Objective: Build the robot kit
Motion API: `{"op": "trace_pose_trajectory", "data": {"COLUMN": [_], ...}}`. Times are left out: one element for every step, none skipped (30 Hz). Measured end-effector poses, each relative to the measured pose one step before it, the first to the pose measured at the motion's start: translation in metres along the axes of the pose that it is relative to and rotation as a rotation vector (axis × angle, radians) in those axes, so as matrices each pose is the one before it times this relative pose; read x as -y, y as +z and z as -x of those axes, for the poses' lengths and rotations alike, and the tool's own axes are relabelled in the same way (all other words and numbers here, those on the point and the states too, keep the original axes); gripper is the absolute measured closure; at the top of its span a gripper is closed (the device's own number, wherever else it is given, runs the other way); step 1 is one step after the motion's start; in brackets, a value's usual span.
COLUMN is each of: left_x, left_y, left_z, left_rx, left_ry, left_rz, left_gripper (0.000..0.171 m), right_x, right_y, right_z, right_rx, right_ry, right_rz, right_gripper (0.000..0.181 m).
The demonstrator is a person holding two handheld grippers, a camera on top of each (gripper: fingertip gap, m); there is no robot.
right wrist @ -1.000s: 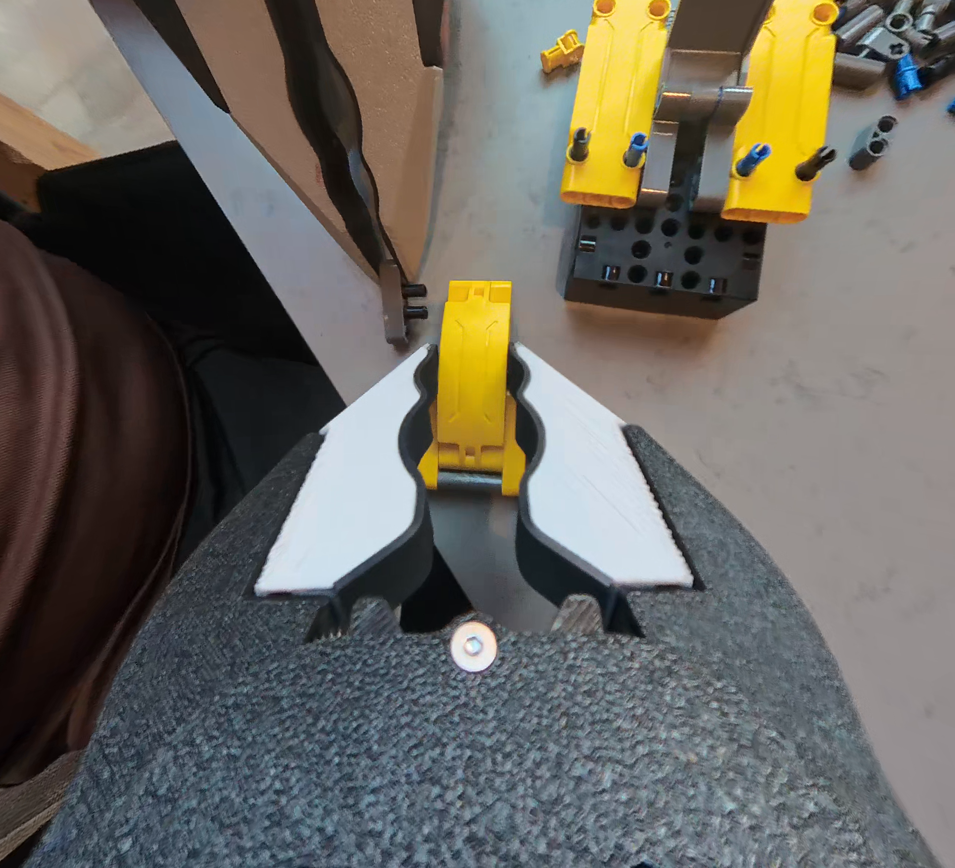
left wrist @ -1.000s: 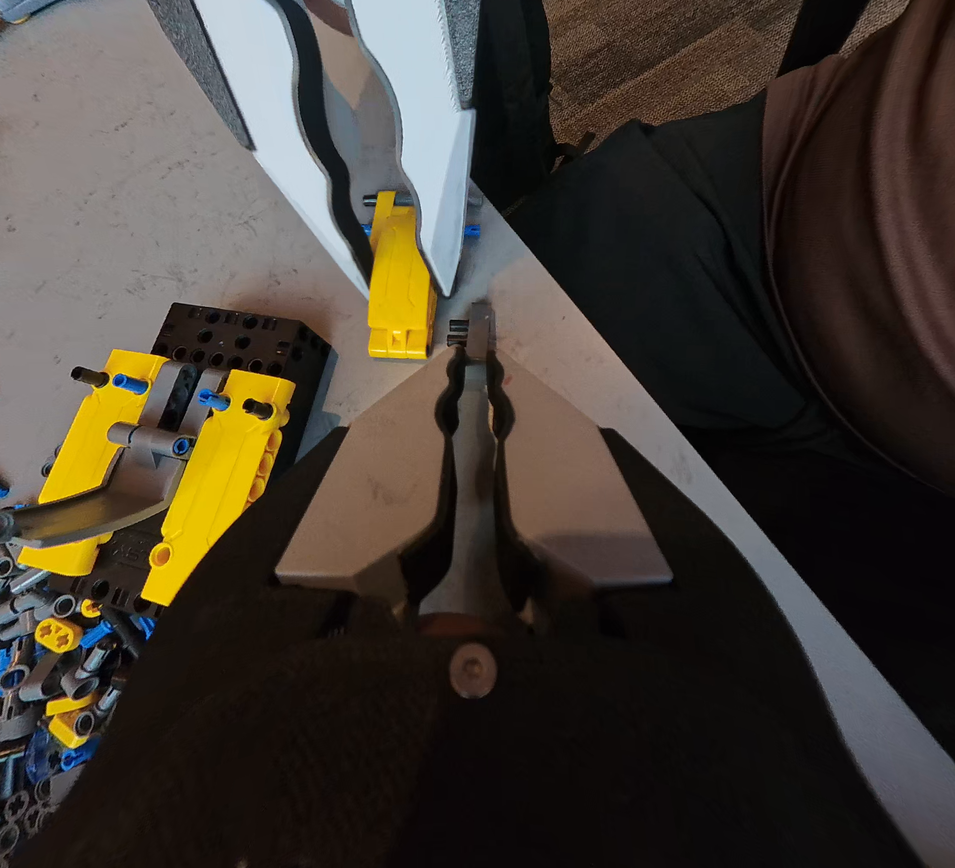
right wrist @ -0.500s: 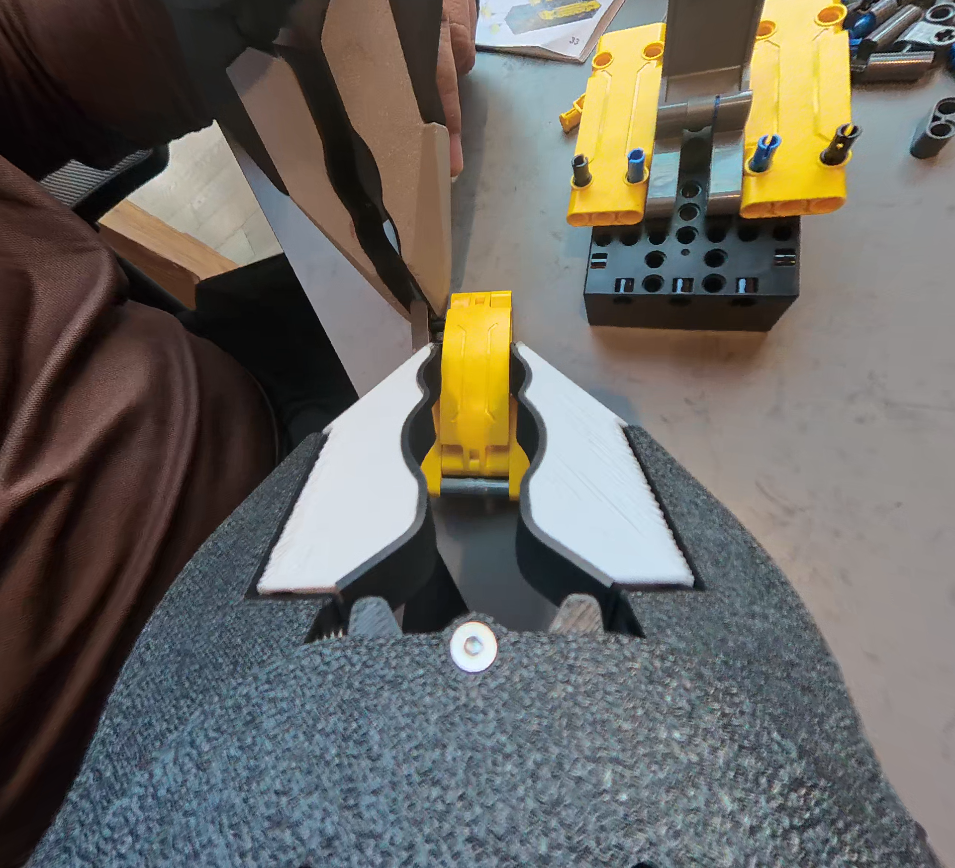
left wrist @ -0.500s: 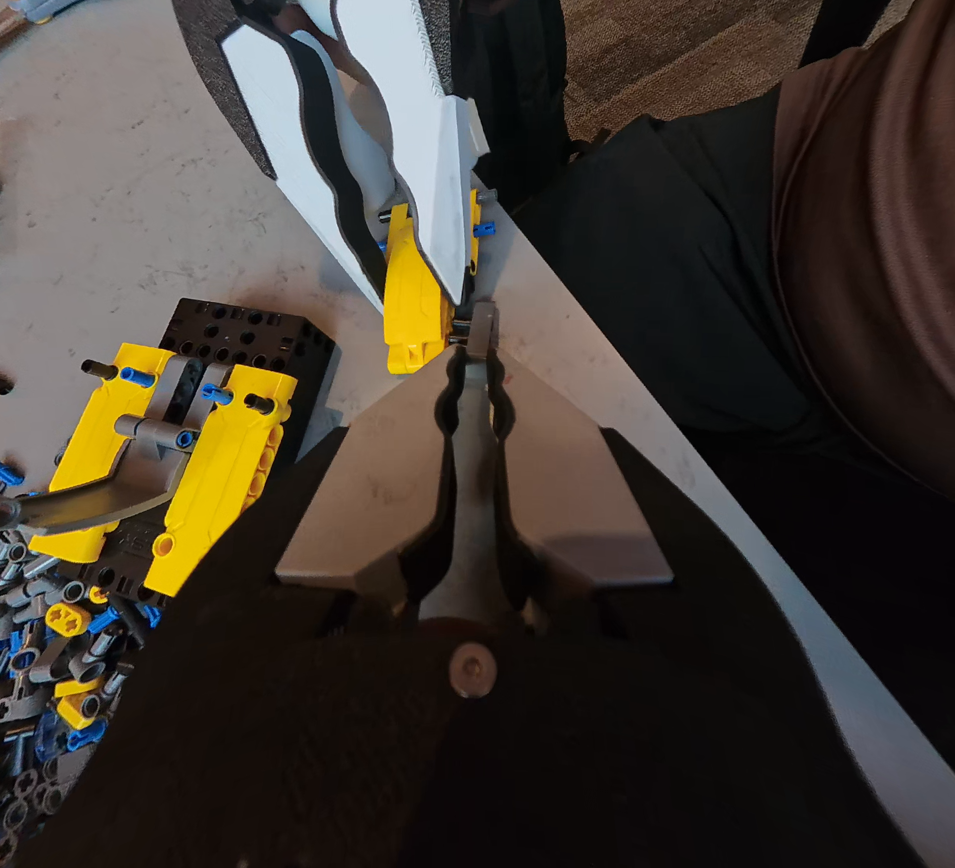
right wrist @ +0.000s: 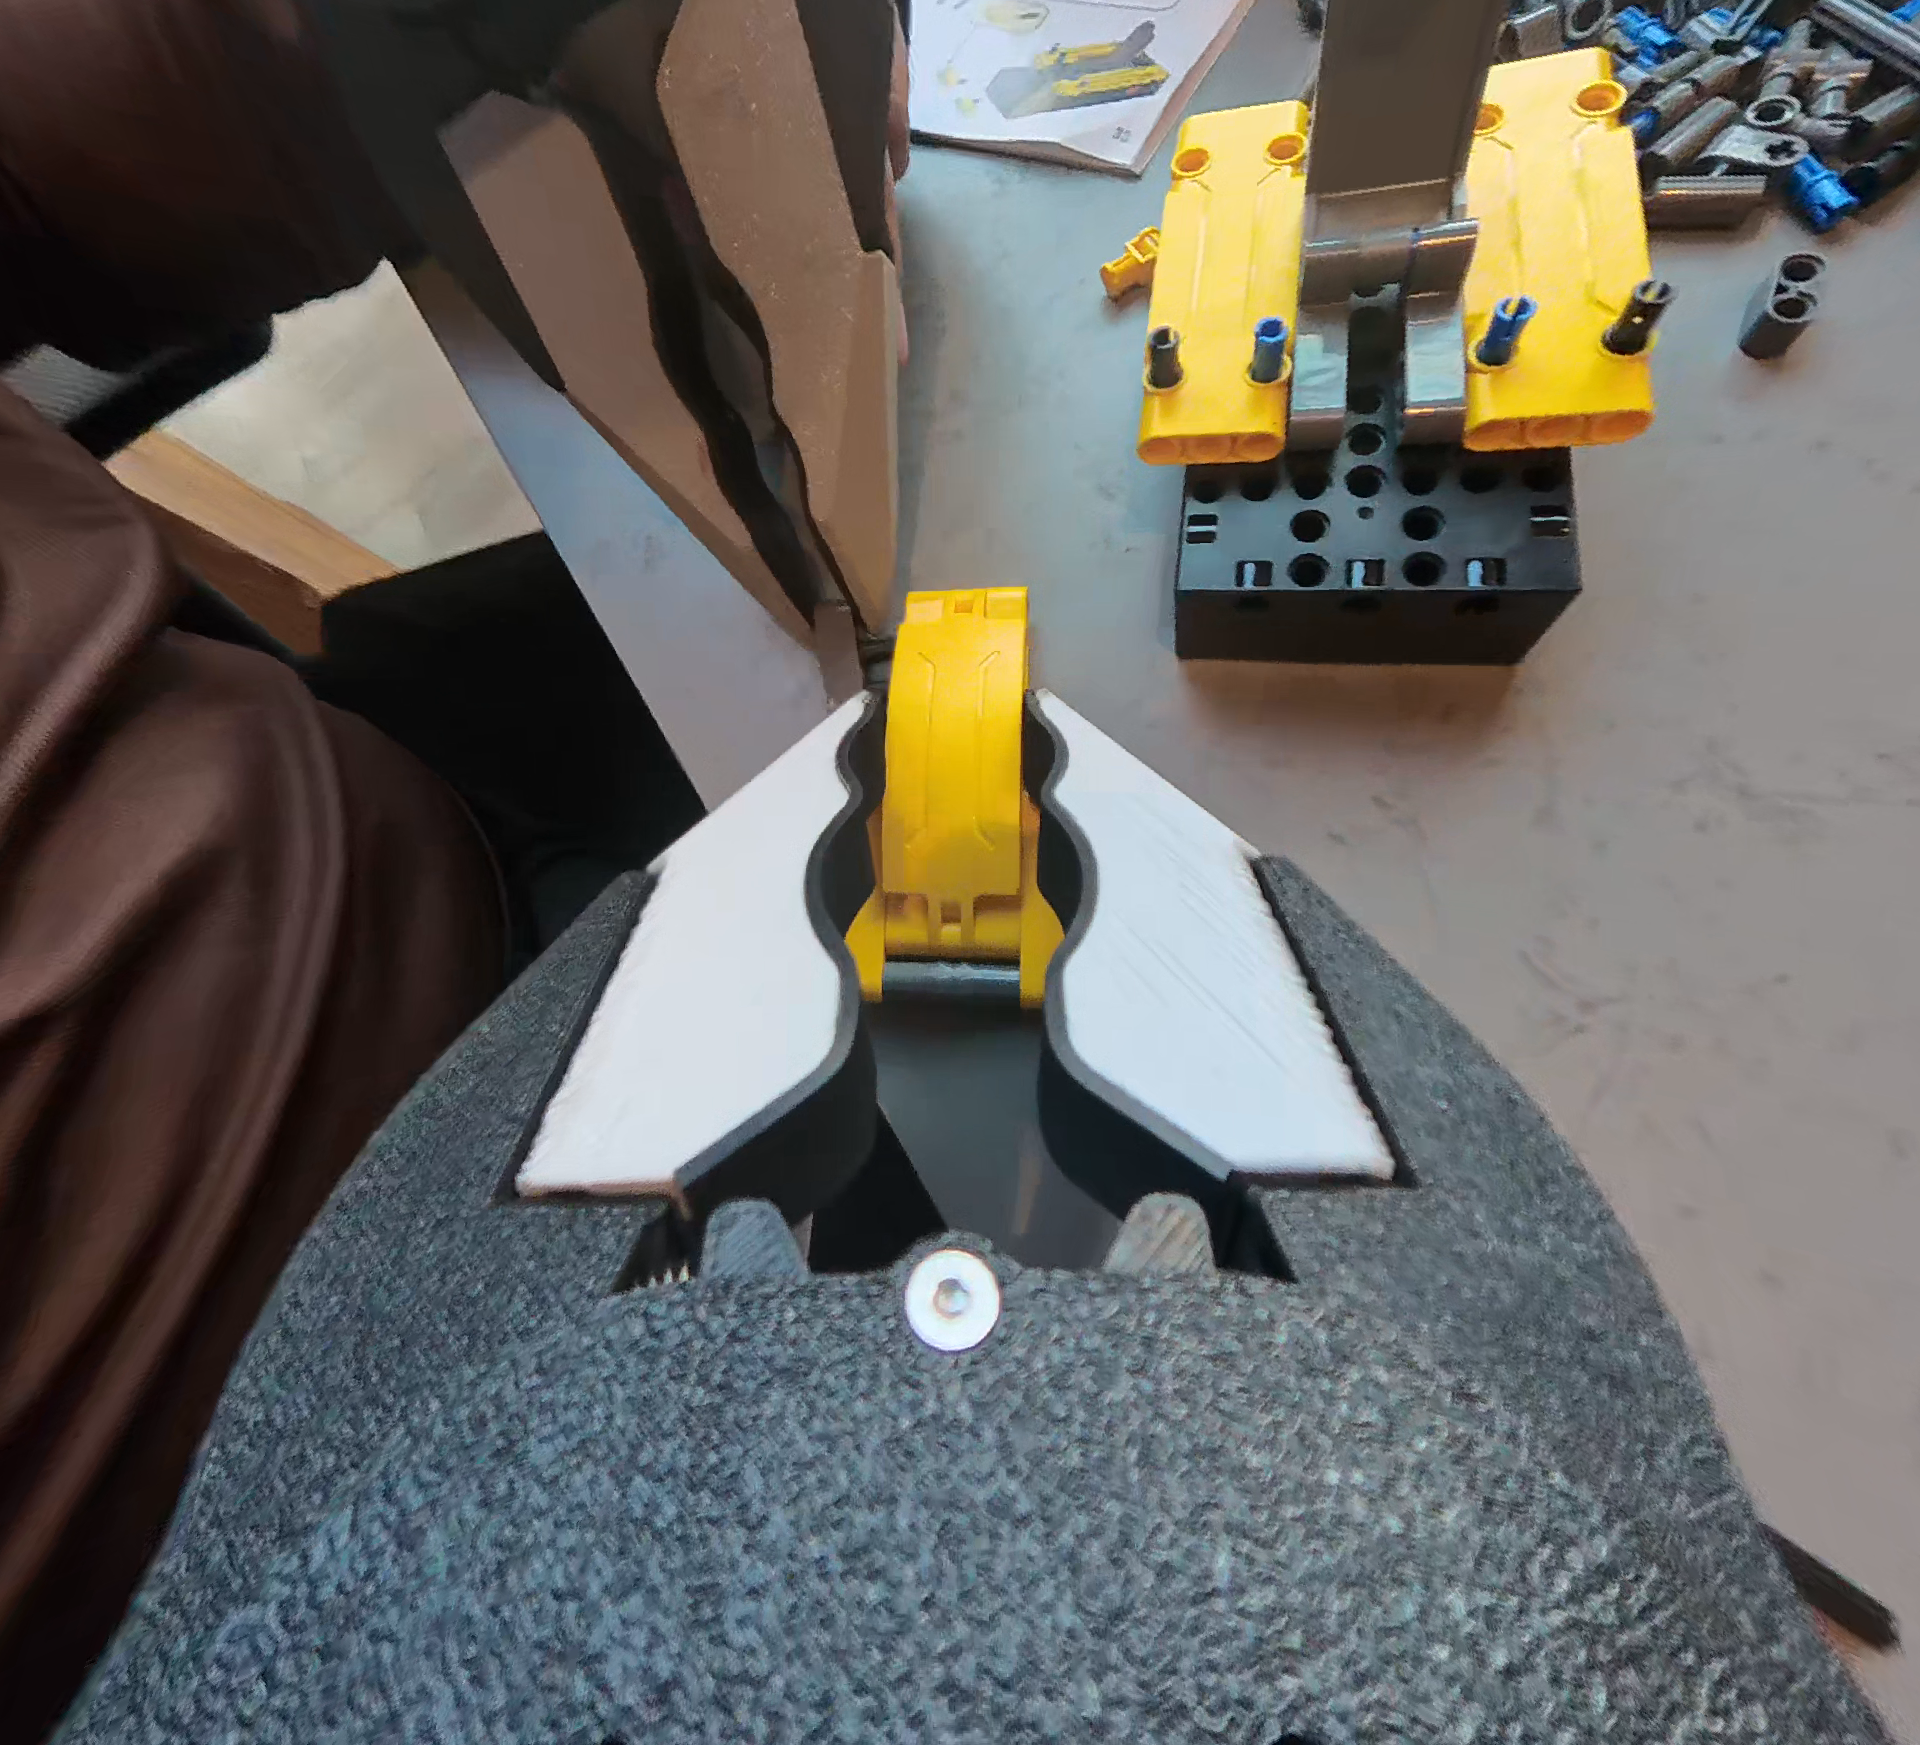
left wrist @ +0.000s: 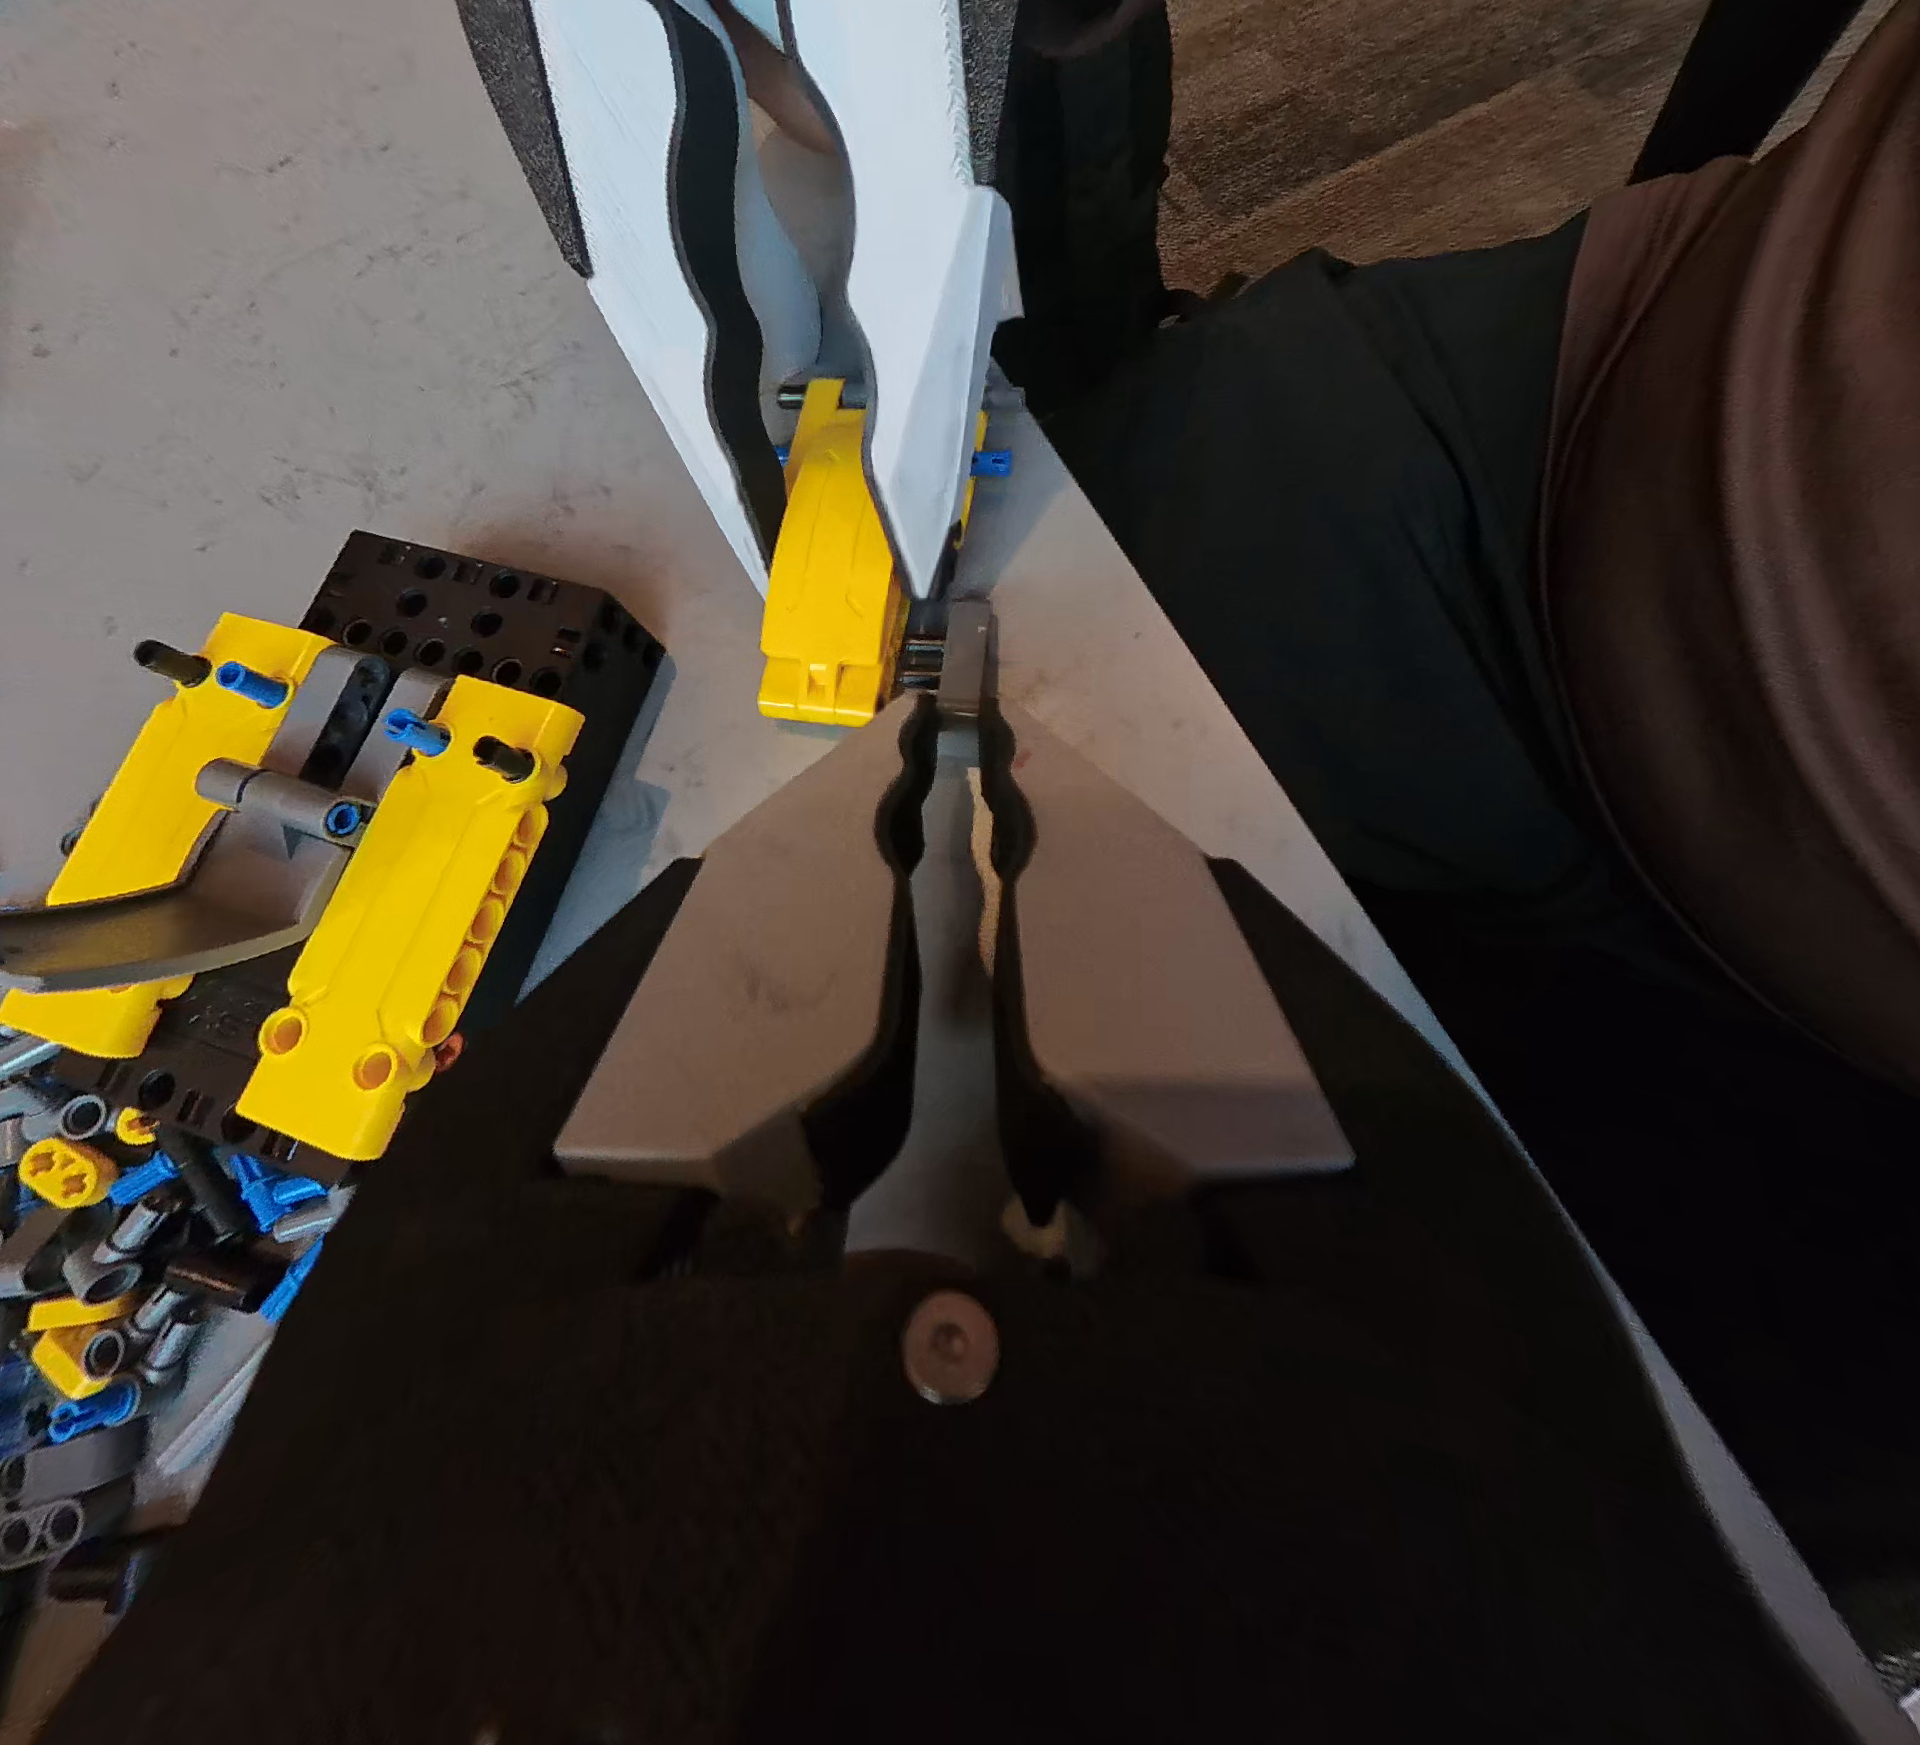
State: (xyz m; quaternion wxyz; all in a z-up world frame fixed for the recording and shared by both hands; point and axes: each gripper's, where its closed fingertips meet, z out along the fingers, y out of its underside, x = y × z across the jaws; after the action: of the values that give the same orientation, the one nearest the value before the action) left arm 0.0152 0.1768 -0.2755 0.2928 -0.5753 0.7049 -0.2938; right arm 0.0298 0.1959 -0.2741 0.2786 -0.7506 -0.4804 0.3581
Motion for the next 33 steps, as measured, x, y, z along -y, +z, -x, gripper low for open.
{"op": "trace_pose_trajectory", "data": {"left_x": [0.00008, 0.00006, -0.00005, 0.00007, -0.00009, -0.00014, -0.00032, -0.00039, -0.00024, -0.00028, -0.00004, -0.00007, -0.00005, 0.00001, -0.00016, -0.00015, -0.00006, -0.00001, -0.00001, -0.00002, -0.00002, -0.00015, 0.00004, -0.00013, -0.00003, -0.00014, -0.00013, -0.00014, -0.00008, -0.00002, -0.00011, -0.00001, -0.00002], "left_y": [0.00006, 0.0, 0.00008, 0.00001, -0.00012, -0.0002, -0.00033, -0.00045, -0.00044, -0.00032, -0.00006, -0.00008, -0.00007, -0.00003, -0.0001, -0.0002, -0.00011, 0.00005, 0.00001, -0.00014, -0.00019, -0.00015, 0.00006, -0.00007, -0.00001, -0.00005, -0.00015, -0.00002, 0.0, 0.00003, -0.00005, 0.00004, 0.00007], "left_z": [-0.00015, -0.00002, -0.00006, -0.00024, -0.00011, -0.00028, -0.00001, -0.00025, -0.00032, -0.00008, -0.00018, -0.00032, -0.00026, -0.00003, -0.00014, 0.00002, 0.00002, -0.0002, -0.00086, -0.00122, -0.00127, -0.0006, -0.00001, 0.00017, 0.0, -0.00002, 0.00005, 0.00008, 0.00011, 0.00022, 0.00032, 0.00005, 0.00015], "left_rx": [-0.0098, -0.0041, 0.0009, 0.0033, 0.0045, 0.0025, 0.0028, -0.0007, -0.0017, -0.0006, -0.0008, -0.0028, -0.0016, 0.0015, 0.0023, 0.0022, 0.002, 0.0032, -0.0006, -0.0035, -0.0018, 0.0035, 0.0078, 0.0054, -0.0001, -0.0035, -0.0042, -0.0043, -0.0021, 0.0011, 0.002, -0.0013, -0.0028], "left_ry": [-0.0101, -0.0054, 0.0003, 0.0028, 0.0011, -0.0013, -0.0019, -0.0023, -0.0029, -0.0017, 0.0007, -0.0002, -0.0003, 0.0024, 0.0026, -0.0006, 0.0009, 0.0052, 0.0049, 0.0015, 0.0019, 0.0037, 0.0084, 0.0048, -0.0026, -0.0059, -0.008, -0.0074, -0.0044, -0.0006, -0.0008, -0.0024, -0.004], "left_rz": [-0.00084, 0.00002, 0.00001, -0.00001, 0.0006, 0.0002, 0.00065, -0.00009, -0.00027, -0.00001, -0.00005, -0.00004, -0.00008, -0.0001, -0.00011, -0.0001, -0.0002, 0.00019, -0.00014, -0.00034, -0.0004, 0.00024, 0.00082, 0.00064, -0.00001, -0.0001, 0.00006, 0.00008, 0.00024, 0.0005, 0.00065, 0.00013, 0.00025], "left_gripper": [0.166, 0.166, 0.166, 0.166, 0.166, 0.166, 0.166, 0.166, 0.166, 0.166, 0.166, 0.166, 0.166, 0.166, 0.166, 0.166, 0.166, 0.166, 0.166, 0.166, 0.166, 0.166, 0.166, 0.166, 0.166, 0.166, 0.166, 0.166, 0.166, 0.166, 0.165, 0.165, 0.166], "right_x": [0.00223, 0.00141, 0.00012, -0.00074, -0.00042, -0.00074, -0.0011, -0.00136, -0.0012, -0.0006, 0.00021, 0.00074, 0.00127, 0.00106, 0.00057, 0.0001, -0.00029, -0.00043, -0.00037, -0.00047, -0.00012, -0.00004, 0.00016, 0.00008, 0.00007, -0.00001, 0.00005, 0.00011, 0.0, 0.0003, -0.00006, -0.00081, -0.00105], "right_y": [0.00079, 0.00059, 0.00034, -0.00023, -0.00046, -0.00066, -0.00037, 0.0002, 0.00071, 0.00103, 0.00102, 0.00051, -0.00015, -0.00039, -0.00007, 0.00007, 0.00013, 0.00011, 0.00004, 0.00013, 0.00007, 0.00004, -0.00008, -0.00003, -0.00014, -0.00027, -0.00037, -0.00013, 0.00005, 0.00046, 0.00062, 0.00068, 0.00077], "right_z": [0.00151, 0.00043, 0.00049, 0.00035, 0.00033, 0.00006, -0.00011, -0.00003, -0.00054, -0.00051, 0.0004, 0.00076, 0.0006, 0.00024, 0.00025, 0.00049, 0.00031, 0.00046, 0.00102, 0.00147, 0.00129, 0.00042, -0.00017, 0.0, 0.00043, 0.00054, 0.00049, 0.00105, 0.00166, 0.00122, 0.0008, 0.00062, 0.00051], "right_rx": [0.0112, 0.002, 0.002, 0.0032, 0.0048, 0.0027, -0.0034, -0.0073, -0.0161, -0.0173, -0.0088, 0.0013, 0.0076, 0.0098, 0.0064, 0.0011, -0.0034, -0.0027, 0.0009, 0.0043, 0.0049, -0.0002, -0.0016, -0.0026, -0.0006, 0.0022, 0.0028, 0.0063, 0.0079, 0.0027, -0.0009, -0.0034, -0.0052], "right_ry": [0.0183, 0.0064, -0.0039, -0.0094, -0.0068, -0.0075, -0.0128, -0.0196, -0.0214, -0.0212, -0.0143, -0.0019, 0.0108, 0.0199, 0.0131, 0.0007, -0.0058, -0.0071, -0.0065, -0.0056, -0.0035, -0.0031, 0.0005, -0.0023, -0.0082, -0.0082, -0.0051, -0.0028, -0.0011, -0.0019, -0.0042, -0.0087, -0.0133], "right_rz": [-0.0173, -0.0111, -0.0006, 0.0055, 0.0004, 0.0021, 0.0073, 0.0111, 0.0133, 0.0085, 0.0008, -0.006, -0.0127, -0.0093, -0.0049, -0.0014, 0.0019, 0.0015, 0.0017, 0.0025, 0.0008, -0.0012, -0.0025, -0.0026, -0.0037, -0.0043, -0.0033, -0.0018, 0.0001, 0.0004, 0.0035, 0.01, 0.0127], "right_gripper": [0.156, 0.156, 0.156, 0.156, 0.156, 0.156, 0.156, 0.156, 0.156, 0.156, 0.156, 0.156, 0.156, 0.156, 0.156, 0.156, 0.156, 0.156, 0.156, 0.156, 0.156, 0.156, 0.156, 0.156, 0.155, 0.155, 0.154, 0.152, 0.147, 0.143, 0.14, 0.137, 0.135]}}
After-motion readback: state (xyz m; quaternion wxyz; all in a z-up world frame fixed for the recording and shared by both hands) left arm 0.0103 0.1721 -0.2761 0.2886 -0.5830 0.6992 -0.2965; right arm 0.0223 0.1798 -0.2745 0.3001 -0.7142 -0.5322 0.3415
